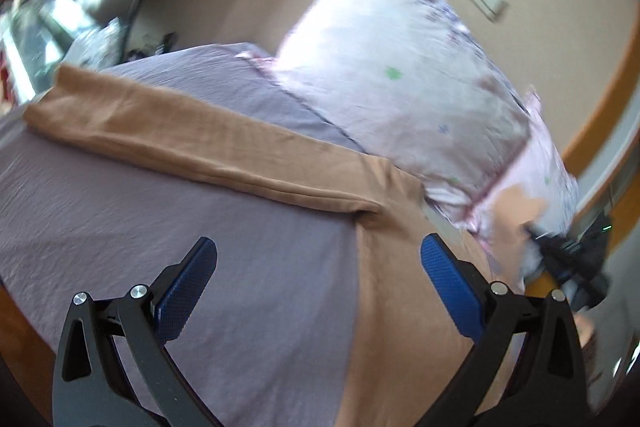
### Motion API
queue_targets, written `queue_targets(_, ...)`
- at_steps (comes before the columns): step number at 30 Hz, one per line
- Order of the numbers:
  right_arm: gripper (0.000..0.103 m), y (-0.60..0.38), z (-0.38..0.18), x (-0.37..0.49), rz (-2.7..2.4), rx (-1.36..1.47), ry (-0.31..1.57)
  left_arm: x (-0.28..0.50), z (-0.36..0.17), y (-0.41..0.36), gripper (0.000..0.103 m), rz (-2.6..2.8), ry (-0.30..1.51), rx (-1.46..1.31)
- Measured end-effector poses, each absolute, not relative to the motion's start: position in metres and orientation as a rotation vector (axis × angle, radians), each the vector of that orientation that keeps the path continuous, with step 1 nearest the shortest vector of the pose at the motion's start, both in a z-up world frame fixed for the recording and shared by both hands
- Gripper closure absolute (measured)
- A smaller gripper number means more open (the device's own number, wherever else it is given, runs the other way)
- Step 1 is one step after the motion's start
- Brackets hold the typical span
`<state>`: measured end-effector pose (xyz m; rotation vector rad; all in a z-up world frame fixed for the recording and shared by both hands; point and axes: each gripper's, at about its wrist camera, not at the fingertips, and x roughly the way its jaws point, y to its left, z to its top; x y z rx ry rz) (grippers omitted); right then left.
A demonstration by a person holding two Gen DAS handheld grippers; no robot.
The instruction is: Fold small clothes
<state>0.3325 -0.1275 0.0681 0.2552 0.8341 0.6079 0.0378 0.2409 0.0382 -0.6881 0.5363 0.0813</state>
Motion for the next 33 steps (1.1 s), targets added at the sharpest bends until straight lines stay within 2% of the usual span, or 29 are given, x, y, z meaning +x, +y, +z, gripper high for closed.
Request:
queue_targets(3, 0.087, -0.063, 0.02, 0.334, 0.732, 0.196, 1.046, 0.03, 0.034, 0.265, 0.001, 0.146, 0.536, -0.746)
queue_targets(4, 0.078, -0.06, 0.016, 0.33, 0.749, 0.209, 1.052, 0.027, 0.033, 0.278, 0.001, 0.164, 0.531, -0.777)
queue_targets(5, 0.061, -0.063, 0.016, 0.328, 0.764, 0.237, 1.033, 0.025, 0.031, 0.285, 0.001, 0.173, 0.526, -0.796)
queue_targets(7, 0.04, -0.081, 0.026, 0.327, 0.742, 0.282, 0.968, 0.023, 0.029, 0.303, 0.001, 0.203, 0.515, -0.848)
queue_targets(8, 0.036, -0.09, 0.032, 0.325, 0.732, 0.3, 0.938, 0.023, 0.026, 0.315, 0.001, 0.224, 0.514, -0.878)
queue_targets(9, 0.035, -0.099, 0.036, 0.324, 0.725, 0.31, 0.917, 0.024, 0.024, 0.325, 0.002, 0.246, 0.518, -0.905)
queue_targets(12, 0.027, -0.128, 0.039, 0.306, 0.691, 0.321, 0.879, 0.03, 0.009, 0.352, 0.019, 0.284, 0.535, -1.018)
queue_targets(15, 0.025, -0.147, 0.036, 0.292, 0.668, 0.336, 0.878, 0.033, -0.002, 0.369, 0.026, 0.338, 0.551, -1.104)
queue_targets(20, 0.024, -0.169, 0.039, 0.28, 0.684, 0.39, 0.881, 0.032, -0.006, 0.385, 0.03, 0.401, 0.56, -1.179)
queue_targets(23, 0.023, -0.169, 0.038, 0.278, 0.711, 0.407, 0.883, 0.033, -0.005, 0.394, 0.042, 0.471, 0.578, -1.194)
queue_targets(24, 0.023, -0.169, 0.037, 0.276, 0.724, 0.409, 0.884, 0.034, -0.006, 0.397, 0.051, 0.498, 0.586, -1.192)
queue_targets(25, 0.022, -0.171, 0.037, 0.275, 0.734, 0.41, 0.883, 0.034, -0.007, 0.4, 0.065, 0.525, 0.597, -1.183)
queue_targets(28, 0.022, -0.182, 0.044, 0.268, 0.743, 0.411, 0.872, 0.038, -0.011, 0.41, 0.093, 0.561, 0.625, -1.156)
queue_targets(31, 0.02, -0.201, 0.048, 0.263, 0.727, 0.408, 0.838, 0.05, 0.003, 0.408, 0.098, 0.574, 0.65, -1.061)
queue_targets(33, 0.02, -0.221, 0.054, 0.258, 0.685, 0.403, 0.797, 0.068, 0.036, 0.386, 0.098, 0.54, 0.629, -0.928)
